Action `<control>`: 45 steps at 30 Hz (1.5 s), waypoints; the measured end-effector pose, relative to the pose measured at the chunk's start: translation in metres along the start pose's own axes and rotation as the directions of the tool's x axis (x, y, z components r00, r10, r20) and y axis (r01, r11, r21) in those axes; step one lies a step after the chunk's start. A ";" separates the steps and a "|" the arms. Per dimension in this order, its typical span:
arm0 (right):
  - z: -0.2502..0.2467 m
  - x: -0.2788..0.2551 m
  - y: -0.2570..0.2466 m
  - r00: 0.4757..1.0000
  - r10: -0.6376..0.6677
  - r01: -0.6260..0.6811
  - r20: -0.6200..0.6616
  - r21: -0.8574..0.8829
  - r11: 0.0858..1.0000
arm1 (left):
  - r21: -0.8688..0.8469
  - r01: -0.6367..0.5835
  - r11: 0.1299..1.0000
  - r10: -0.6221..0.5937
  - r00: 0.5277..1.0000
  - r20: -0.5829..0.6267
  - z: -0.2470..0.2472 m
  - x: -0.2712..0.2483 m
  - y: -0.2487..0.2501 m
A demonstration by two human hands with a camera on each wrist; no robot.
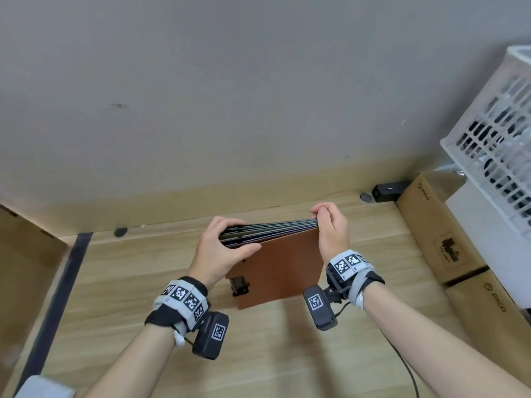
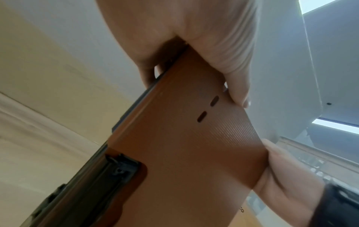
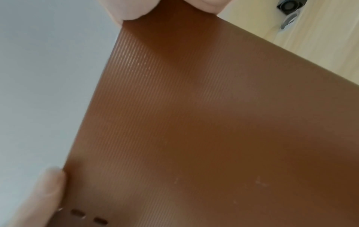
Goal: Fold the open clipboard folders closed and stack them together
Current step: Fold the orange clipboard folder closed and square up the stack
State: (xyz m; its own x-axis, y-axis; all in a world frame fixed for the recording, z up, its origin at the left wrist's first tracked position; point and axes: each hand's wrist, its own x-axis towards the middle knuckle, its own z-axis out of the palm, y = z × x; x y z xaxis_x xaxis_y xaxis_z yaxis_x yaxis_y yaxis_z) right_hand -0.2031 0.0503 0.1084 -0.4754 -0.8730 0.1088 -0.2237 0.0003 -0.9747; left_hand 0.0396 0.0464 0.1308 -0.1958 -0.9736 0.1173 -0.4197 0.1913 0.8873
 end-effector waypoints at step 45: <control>0.083 -0.037 0.135 0.833 0.395 -0.340 0.389 -0.203 0.918 | 0.136 0.436 0.890 -0.457 0.858 0.237 -0.070 -0.002 -0.146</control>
State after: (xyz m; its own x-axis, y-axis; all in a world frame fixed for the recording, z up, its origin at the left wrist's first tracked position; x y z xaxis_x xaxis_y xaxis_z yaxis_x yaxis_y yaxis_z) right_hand -0.1447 0.0423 -0.0440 -0.1534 -0.9163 -0.3700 -0.2161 0.3965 -0.8922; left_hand 0.1635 0.0114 0.0320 -0.1863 -0.8928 -0.4102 -0.5796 -0.2373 0.7796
